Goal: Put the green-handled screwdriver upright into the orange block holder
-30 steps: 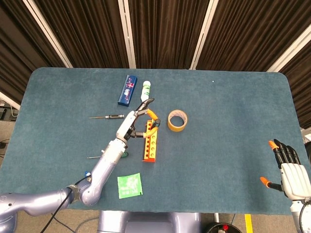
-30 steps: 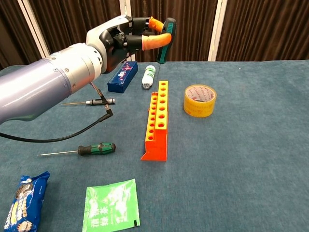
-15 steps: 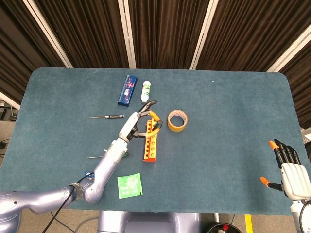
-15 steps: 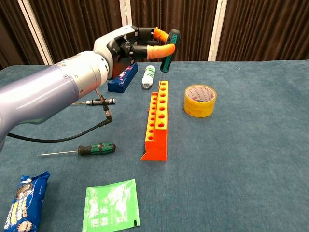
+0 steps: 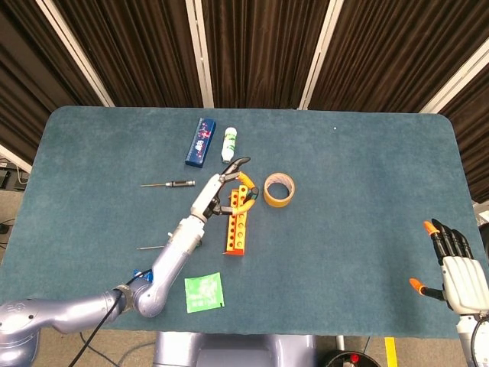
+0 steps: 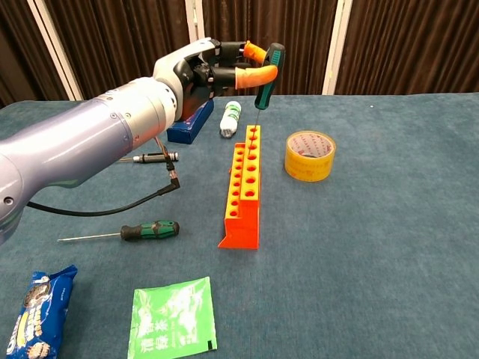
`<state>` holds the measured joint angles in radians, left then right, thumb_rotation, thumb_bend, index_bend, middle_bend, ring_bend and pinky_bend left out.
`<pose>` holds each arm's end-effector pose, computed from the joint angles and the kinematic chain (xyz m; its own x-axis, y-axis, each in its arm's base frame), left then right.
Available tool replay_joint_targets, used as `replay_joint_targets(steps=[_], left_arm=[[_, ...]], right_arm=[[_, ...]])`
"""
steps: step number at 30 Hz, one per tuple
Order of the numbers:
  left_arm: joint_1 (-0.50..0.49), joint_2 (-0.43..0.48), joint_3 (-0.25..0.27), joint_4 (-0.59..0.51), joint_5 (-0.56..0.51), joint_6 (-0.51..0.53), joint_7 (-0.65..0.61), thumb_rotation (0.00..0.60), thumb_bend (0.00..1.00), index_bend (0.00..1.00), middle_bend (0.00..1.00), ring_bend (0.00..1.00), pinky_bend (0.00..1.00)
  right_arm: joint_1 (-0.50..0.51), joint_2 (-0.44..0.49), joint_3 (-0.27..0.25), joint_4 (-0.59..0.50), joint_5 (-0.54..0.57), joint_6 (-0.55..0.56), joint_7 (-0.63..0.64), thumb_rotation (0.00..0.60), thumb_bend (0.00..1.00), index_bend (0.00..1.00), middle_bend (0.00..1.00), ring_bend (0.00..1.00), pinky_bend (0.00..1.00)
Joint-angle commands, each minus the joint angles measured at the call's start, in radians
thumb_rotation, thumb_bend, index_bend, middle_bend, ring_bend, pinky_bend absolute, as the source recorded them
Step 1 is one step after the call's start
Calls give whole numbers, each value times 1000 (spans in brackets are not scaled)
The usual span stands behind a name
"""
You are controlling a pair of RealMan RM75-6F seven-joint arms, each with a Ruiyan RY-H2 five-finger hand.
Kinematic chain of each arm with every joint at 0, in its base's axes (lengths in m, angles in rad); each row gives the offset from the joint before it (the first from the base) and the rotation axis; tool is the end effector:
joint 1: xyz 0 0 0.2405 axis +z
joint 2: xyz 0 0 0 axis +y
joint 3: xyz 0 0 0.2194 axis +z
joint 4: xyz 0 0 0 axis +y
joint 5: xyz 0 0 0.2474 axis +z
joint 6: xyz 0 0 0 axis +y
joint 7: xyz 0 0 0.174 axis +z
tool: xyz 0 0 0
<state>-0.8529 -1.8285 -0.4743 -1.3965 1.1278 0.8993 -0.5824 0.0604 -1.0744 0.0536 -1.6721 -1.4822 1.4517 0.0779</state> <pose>0.0254 0.3735 -0.0840 -0.6191 0.4912 0.6127 0.6671 -0.0828 0.7404 -0.2938 -0.2043 0.1119 0.3049 -0.0403 0.9515 -0.9515 0.0304 0.3062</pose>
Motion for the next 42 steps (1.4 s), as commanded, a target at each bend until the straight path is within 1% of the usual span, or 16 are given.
replay_joint_targets(steps=[1,22,42], left_arm=[[0,-1,-1,1,-4,0,-4,600,304,639,59,0,8],[-3,-11,14,7,-10,1,7,600,306,640,62,0,15],[11,-30,65,63,46,9,-13,600,307,640,63,0,15]], right_arm=[[-1,0,-1,0,-1,0,-1,600,64,0,0,0,0],[-2,1,-2,-1,-5,3,2,600,65,0,0,0,0],[-1,1,-2,0,-4,1,5,600,64,0,0,0,0]])
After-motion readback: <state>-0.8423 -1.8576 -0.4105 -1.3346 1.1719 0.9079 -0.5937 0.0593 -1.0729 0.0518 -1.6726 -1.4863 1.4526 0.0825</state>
